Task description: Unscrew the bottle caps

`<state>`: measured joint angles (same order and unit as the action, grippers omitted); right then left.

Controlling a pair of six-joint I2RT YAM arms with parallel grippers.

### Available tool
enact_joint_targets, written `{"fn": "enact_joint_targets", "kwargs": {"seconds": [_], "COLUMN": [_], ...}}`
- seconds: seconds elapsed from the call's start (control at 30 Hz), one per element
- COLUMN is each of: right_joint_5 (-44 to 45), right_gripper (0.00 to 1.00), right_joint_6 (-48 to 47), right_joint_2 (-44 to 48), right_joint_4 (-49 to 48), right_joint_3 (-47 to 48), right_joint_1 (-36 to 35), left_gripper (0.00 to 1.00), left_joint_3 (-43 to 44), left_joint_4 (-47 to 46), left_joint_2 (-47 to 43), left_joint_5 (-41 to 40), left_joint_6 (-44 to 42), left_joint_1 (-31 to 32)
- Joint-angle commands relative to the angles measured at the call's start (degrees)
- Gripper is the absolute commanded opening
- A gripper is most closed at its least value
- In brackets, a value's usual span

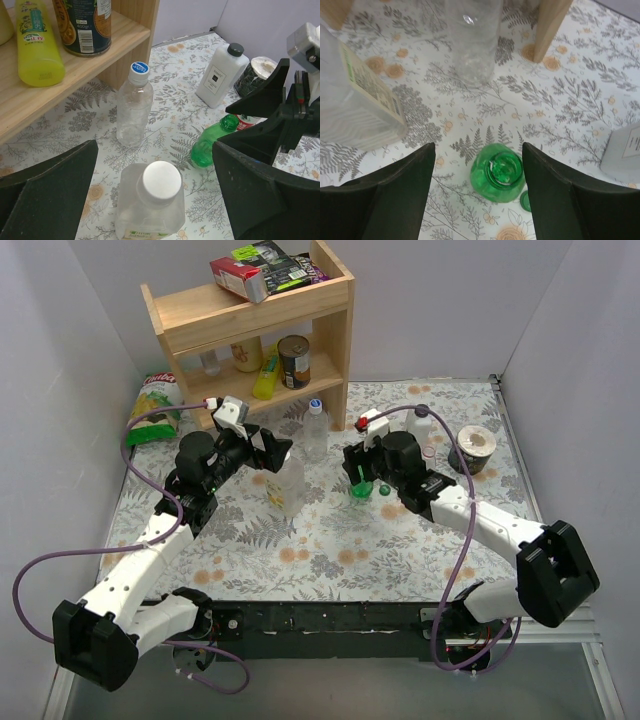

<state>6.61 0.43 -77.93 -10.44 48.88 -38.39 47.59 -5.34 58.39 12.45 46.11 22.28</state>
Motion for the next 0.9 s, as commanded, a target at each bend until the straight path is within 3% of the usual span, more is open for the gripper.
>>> {"fn": "enact_joint_targets", "kwargs": {"seconds": [0.0,0.1,0.23,0.47,0.87], "right_joint_5": [-4.76,-5.56,-5.64,-6.08,-3.10], "right_gripper": [0.77,0.79,0.78,0.77,0.74], "right_joint_6": [2.12,3.79,5.64,5.11,5.20], "right_joint_2": [2.70,0.68,-8.45,-22.34,-35.00], "right_joint_4": [2.87,5.33,10.34,13.69,12.90], "right_joint_3": [8.66,13.50,27.45,42.23,50.70], "right_joint_1": [-0.37,-0.28,0.60,0.86,1.30], "left_gripper": [0.98,0.98,0.98,0.98,0.98], "left_joint_3": [-0.22,-0.31,0.74,1.80,1.98], "left_joint_4": [-1.51,-2.30,-2.21,-1.34,-0.02], "left_joint_2": [-0.74,0.67,2.78,4.45,5.86], "left_joint_5": [-0.05,-1.89,-4.89,-5.33,-5.77], "left_joint_6": [-0.23,-1.46,-2.34,-2.60,-3.66], "left_joint_1": [-0.22,-0.22,-0.22,-0.14,-0.22]}}
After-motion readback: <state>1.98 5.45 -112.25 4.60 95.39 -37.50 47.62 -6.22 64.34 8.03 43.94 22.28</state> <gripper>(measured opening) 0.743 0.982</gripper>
